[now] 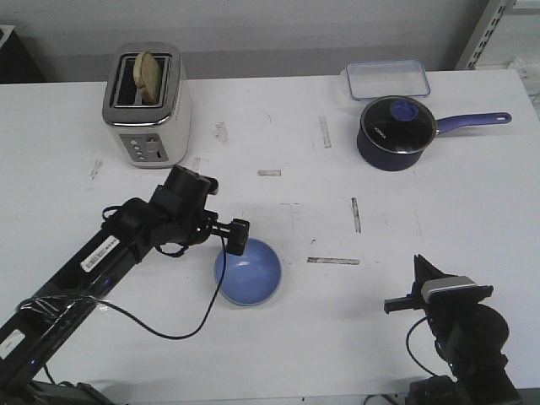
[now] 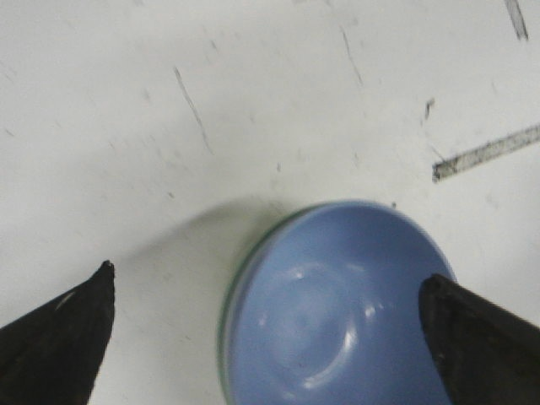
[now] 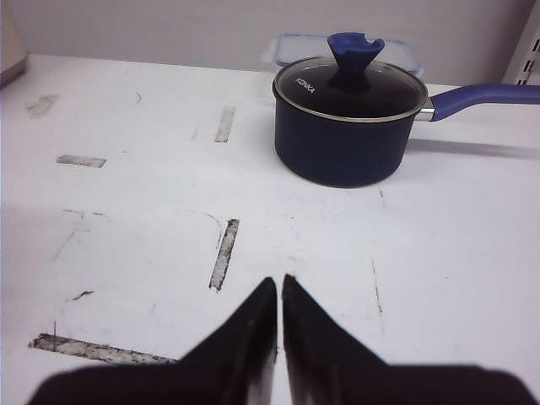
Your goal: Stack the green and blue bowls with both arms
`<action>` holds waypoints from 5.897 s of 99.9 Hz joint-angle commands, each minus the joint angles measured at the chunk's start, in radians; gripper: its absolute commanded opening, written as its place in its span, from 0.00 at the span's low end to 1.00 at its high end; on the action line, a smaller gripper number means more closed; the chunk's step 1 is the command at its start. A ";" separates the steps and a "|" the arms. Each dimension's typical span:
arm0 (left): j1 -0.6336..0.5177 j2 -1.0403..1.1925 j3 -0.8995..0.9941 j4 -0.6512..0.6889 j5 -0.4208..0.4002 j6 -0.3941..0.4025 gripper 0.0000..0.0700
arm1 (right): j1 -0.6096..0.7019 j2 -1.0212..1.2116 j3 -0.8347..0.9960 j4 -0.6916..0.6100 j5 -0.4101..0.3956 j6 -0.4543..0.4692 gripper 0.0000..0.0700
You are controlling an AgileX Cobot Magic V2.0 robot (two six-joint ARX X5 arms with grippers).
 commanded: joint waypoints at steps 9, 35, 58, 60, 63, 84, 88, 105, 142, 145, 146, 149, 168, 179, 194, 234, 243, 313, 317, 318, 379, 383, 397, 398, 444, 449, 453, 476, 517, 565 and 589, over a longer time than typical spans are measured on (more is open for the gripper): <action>0.031 -0.039 0.072 0.008 -0.145 0.081 0.32 | 0.002 0.000 0.007 0.009 0.001 -0.006 0.00; 0.177 -0.149 0.073 0.003 -0.198 0.167 0.00 | 0.002 0.000 0.007 0.010 0.003 -0.006 0.00; 0.348 -0.348 -0.103 0.106 -0.198 0.235 0.00 | 0.002 0.000 0.007 0.010 0.003 -0.006 0.00; 0.359 -0.376 -0.134 0.125 -0.198 0.235 0.00 | 0.002 0.000 0.007 0.010 0.003 -0.006 0.00; 0.375 -0.422 -0.185 0.159 -0.198 0.235 0.00 | 0.002 0.000 0.007 0.010 0.003 -0.006 0.00; 0.430 -0.789 -0.557 0.357 -0.198 0.237 0.00 | 0.002 0.000 0.007 0.010 0.003 -0.005 0.00; 0.437 -0.859 -0.615 0.377 -0.198 0.237 0.00 | 0.002 0.000 0.007 0.010 0.003 -0.005 0.00; 0.456 -1.112 -0.797 0.398 -0.223 0.248 0.00 | 0.002 0.000 0.007 0.013 0.003 -0.005 0.00; 0.462 -1.292 -0.933 0.399 -0.237 0.292 0.00 | 0.002 0.000 0.007 0.022 0.003 -0.005 0.00; 0.462 -1.292 -0.933 0.399 -0.237 0.292 0.00 | 0.002 0.000 0.007 0.025 0.003 -0.005 0.00; 0.462 -1.292 -0.933 0.398 -0.237 0.292 0.00 | 0.002 0.000 0.007 0.026 0.003 -0.005 0.00; 0.462 -1.292 -0.933 0.398 -0.237 0.292 0.00 | 0.002 0.000 0.007 0.031 0.003 -0.005 0.00; 0.462 -1.293 -0.933 0.398 -0.236 0.291 0.00 | 0.002 0.000 0.007 0.042 0.003 -0.005 0.00; 0.462 -1.293 -0.933 0.398 -0.237 0.291 0.00 | 0.002 0.000 0.007 0.045 0.003 -0.005 0.00; 0.462 -1.293 -0.933 0.398 -0.236 0.291 0.00 | 0.002 0.000 0.007 0.047 0.003 -0.005 0.00; 0.462 -1.293 -0.933 0.398 -0.236 0.291 0.00 | 0.002 0.000 0.007 0.047 0.003 -0.005 0.00; 0.469 -1.295 -0.940 0.394 -0.240 0.290 0.00 | 0.002 0.000 0.007 0.047 0.003 -0.005 0.00; 0.561 -1.515 -1.489 0.864 -0.113 0.290 0.00 | 0.002 -0.001 0.007 0.049 0.003 -0.005 0.00; 0.551 -1.516 -1.487 0.843 -0.124 0.284 0.00 | 0.002 -0.001 0.007 0.048 0.003 -0.005 0.00; 0.549 -1.516 -1.487 0.840 -0.130 0.284 0.00 | 0.002 -0.001 0.007 0.049 0.003 -0.005 0.00; 0.535 -1.515 -1.487 0.868 -0.172 0.284 0.00 | 0.002 -0.002 0.007 0.054 0.003 -0.005 0.00; 0.535 -1.515 -1.487 0.868 -0.172 0.284 0.00 | 0.002 -0.001 0.007 0.054 0.003 -0.005 0.00; 0.535 -1.515 -1.487 0.868 -0.172 0.284 0.00 | 0.002 -0.001 0.007 0.054 0.003 -0.005 0.00; 0.535 -1.515 -1.487 0.868 -0.172 0.284 0.00 | 0.002 -0.001 0.007 0.054 0.003 -0.005 0.00; 0.535 -1.515 -1.487 0.868 -0.172 0.284 0.00 | -0.032 -0.016 -0.026 0.132 0.003 -0.011 0.00; 0.535 -1.515 -1.487 0.868 -0.172 0.284 0.00 | -0.056 -0.025 -0.063 0.189 0.002 -0.011 0.00; 0.535 -1.515 -1.487 0.868 -0.172 0.284 0.00 | -0.078 -0.034 -0.100 0.233 -0.001 -0.011 0.00; 0.535 -1.515 -1.487 0.868 -0.172 0.284 0.00 | -0.173 -0.168 -0.302 0.337 -0.027 0.000 0.00; 0.535 -1.515 -1.487 0.865 -0.171 0.284 0.00 | -0.187 -0.307 -0.509 0.449 -0.050 0.029 0.00; 0.536 -1.514 -1.487 0.868 -0.172 0.284 0.00 | -0.187 -0.307 -0.509 0.459 -0.049 0.029 0.00; 0.536 -1.514 -1.487 0.868 -0.172 0.284 0.00 | -0.187 -0.307 -0.509 0.459 -0.049 0.029 0.00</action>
